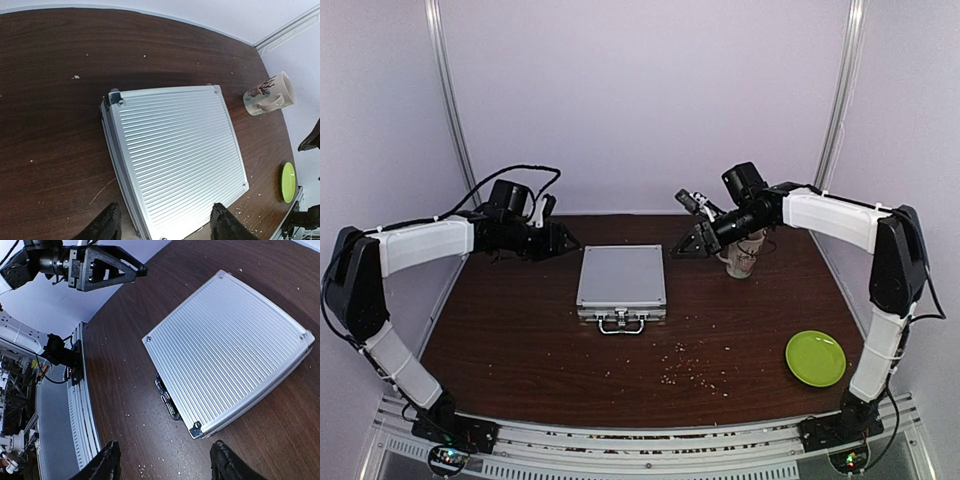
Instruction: Pack up texas hold em set
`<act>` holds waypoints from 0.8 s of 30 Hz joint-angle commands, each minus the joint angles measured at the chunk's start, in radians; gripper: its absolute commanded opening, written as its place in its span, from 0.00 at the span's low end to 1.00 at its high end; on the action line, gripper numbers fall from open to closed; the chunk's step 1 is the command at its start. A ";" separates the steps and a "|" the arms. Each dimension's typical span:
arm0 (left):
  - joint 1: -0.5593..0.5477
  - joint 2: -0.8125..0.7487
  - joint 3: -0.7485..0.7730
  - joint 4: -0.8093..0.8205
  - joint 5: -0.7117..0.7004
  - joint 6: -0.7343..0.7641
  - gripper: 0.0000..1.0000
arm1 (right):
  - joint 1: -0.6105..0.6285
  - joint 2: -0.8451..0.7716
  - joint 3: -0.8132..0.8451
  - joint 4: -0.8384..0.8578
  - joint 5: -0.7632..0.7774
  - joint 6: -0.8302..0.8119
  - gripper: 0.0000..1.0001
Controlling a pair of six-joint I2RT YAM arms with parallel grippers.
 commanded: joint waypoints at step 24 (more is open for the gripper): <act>-0.018 0.331 0.031 0.129 0.080 -0.051 0.55 | 0.085 0.456 0.291 -0.198 0.168 0.022 0.55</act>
